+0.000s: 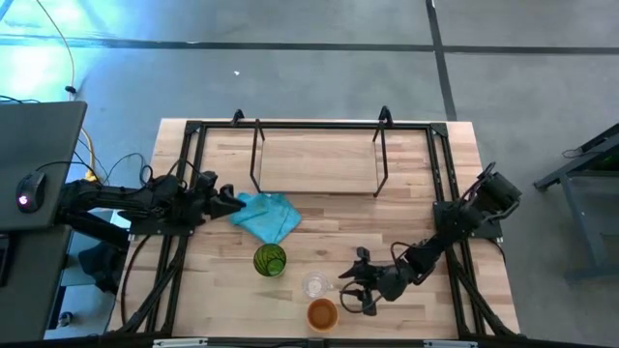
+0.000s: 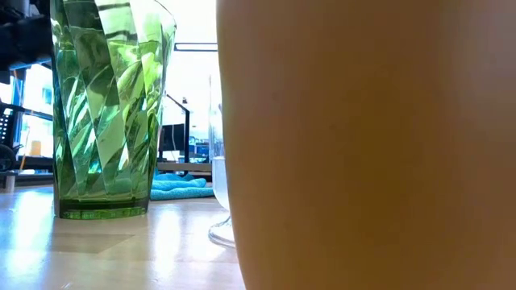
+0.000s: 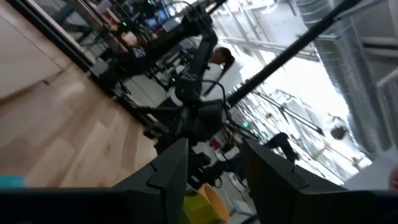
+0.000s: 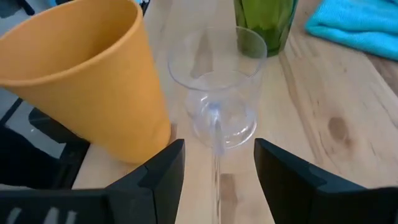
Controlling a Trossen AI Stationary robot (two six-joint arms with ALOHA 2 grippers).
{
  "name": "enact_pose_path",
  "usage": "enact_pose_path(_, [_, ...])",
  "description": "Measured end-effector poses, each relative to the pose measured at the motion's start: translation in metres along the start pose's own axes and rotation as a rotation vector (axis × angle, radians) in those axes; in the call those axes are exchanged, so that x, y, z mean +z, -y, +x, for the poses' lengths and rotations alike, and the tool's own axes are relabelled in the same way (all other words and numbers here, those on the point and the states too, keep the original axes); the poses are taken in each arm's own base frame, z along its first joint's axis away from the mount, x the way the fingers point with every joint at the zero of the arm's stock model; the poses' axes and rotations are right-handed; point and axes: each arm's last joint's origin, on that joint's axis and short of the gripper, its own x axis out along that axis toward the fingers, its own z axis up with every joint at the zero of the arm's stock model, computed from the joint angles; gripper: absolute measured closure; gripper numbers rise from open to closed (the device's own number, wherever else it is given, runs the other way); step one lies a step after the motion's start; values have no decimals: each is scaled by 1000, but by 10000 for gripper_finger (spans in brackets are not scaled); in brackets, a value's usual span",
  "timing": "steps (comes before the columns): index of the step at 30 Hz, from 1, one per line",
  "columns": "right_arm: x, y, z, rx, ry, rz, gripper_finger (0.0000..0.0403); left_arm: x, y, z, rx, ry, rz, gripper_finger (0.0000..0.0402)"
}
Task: Stack small to large cups/mugs on shelf
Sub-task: Put the transparent mug on the shelf
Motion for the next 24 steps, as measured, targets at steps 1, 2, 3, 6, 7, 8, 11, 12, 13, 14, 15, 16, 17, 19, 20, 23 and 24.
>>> enact_pose_path(1, [0, 0, 0, 1, -3, 2, 218, 0, 0, 0, 1, 1, 5, 259])
enact_pose_path(2, [-1, -1, -1, 2, -3, 3, 218, 0, 0, 0, 2, 2, 8, 259])
enact_pose_path(3, [-1, -1, -1, 4, 0, 6, 218, 0, 0, 0, 2, 1, 8, 259])
enact_pose_path(6, [0, -1, -1, 7, 8, 10, 218, 0, 0, 0, 4, 4, 11, 259])
enact_pose_path(7, [1, -1, 0, 9, 15, 13, 218, 0, 0, 0, 4, 4, 11, 259])
enact_pose_path(8, [2, -1, 0, 8, 21, 15, 218, 0, 0, 0, 5, 4, 12, 259])
enact_pose_path(11, [5, 2, 2, 2, 31, 23, 218, 0, 0, 0, 5, 4, 12, 259])
enact_pose_path(12, [6, 3, 3, 1, 36, 27, 218, 0, 0, 0, 5, 4, 12, 259])
enact_pose_path(13, [7, 5, 3, 1, 40, 31, 218, 0, 0, 0, 5, 4, 13, 259])
enact_pose_path(14, [8, 5, 4, 5, 40, 33, 218, 0, 0, 0, 5, 4, 14, 259])
enact_pose_path(15, [9, 6, 4, 8, 41, 36, 218, 0, 0, 0, 5, 3, 14, 259])
enact_pose_path(16, [9, 7, 5, 11, 42, 39, 218, 0, 0, 0, 6, 3, 14, 259])
enact_pose_path(17, [10, 8, 5, 18, 43, 42, 218, 0, 0, 0, 7, 2, 14, 259])
enact_pose_path(19, [11, 8, 6, 34, 44, 35, 218, 0, -1, 0, 11, -1, 13, 259])
enact_pose_path(20, [11, 8, 6, 36, 45, 31, 219, 0, -1, 0, 11, -1, 13, 259])
enact_pose_path(23, [11, 7, 6, 40, 46, 29, 228, 0, -1, 0, 11, -1, 13, 259])
enact_pose_path(24, [11, 7, 6, 40, 46, 29, 232, 0, -1, 0, 11, -1, 13, 259])
